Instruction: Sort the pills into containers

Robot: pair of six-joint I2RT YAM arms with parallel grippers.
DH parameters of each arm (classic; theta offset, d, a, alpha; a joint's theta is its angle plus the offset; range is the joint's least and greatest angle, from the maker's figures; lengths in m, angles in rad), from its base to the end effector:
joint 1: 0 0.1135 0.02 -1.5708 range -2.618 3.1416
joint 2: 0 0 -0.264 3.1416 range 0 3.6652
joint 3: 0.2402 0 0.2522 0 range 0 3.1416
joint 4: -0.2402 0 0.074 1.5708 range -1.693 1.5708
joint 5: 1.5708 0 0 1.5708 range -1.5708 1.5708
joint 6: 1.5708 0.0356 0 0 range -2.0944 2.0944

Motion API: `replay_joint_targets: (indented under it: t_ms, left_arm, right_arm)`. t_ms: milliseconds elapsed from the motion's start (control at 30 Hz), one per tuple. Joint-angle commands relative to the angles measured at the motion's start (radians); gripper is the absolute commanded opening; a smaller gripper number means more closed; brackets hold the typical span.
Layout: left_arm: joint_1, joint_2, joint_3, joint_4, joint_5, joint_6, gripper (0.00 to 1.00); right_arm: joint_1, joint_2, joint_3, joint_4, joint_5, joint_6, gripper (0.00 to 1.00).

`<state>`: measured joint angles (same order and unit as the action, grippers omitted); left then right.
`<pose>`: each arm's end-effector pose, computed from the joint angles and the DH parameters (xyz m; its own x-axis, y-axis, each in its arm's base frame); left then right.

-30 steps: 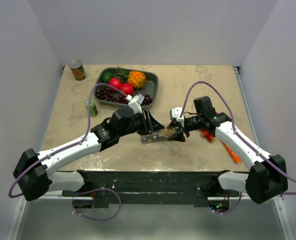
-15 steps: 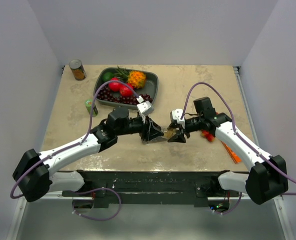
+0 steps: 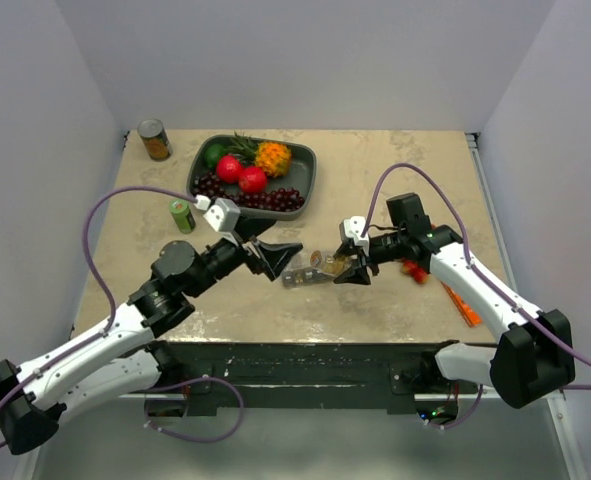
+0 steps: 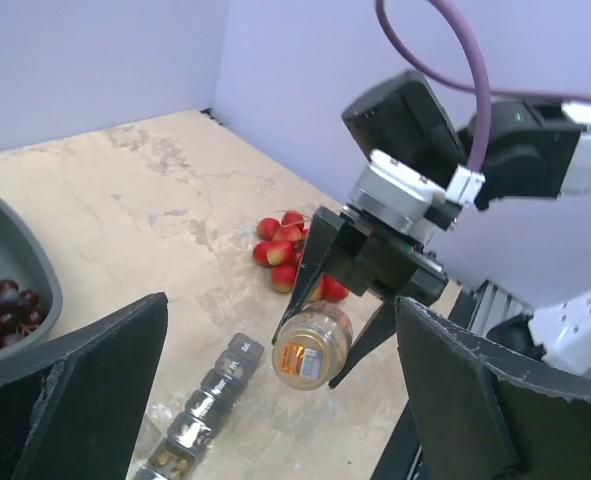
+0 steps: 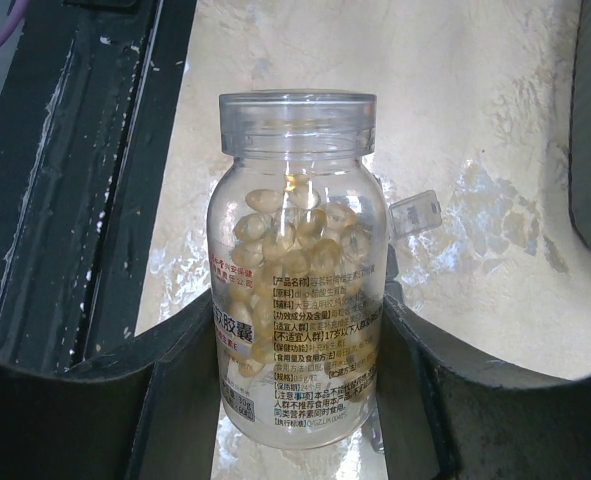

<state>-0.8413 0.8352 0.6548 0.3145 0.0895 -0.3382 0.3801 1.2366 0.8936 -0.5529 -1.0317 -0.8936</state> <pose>0.1330 -0.1535 0.3389 -0.1819 -0.2924 -0.9389 0.7857 0.5309 -0.3175 0.2133 0.1181 0.2650 0.0822 -0.3980 -0.9137 -0.9964 -0.0517 -0.0671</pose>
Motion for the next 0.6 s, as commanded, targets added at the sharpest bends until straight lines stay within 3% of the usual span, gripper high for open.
replay_joint_targets:
  t_ms: [0,300,567]
  left_arm:
    - [0.034,-0.036,0.052,-0.145,-0.128,-0.198,1.0]
    - [0.059,0.065,0.094,-0.209,0.046,-0.593,1.0]
    - [0.036,0.168,0.195,-0.373,-0.008,-0.685,0.99]
  right_arm:
    - [-0.001,-0.006,0.03,0.019,-0.016,0.01,0.0]
    - [-0.001,-0.005,0.03,0.022,-0.011,0.01,0.0]
    - [-0.004,-0.005,0.031,0.024,-0.007,0.013,0.0]
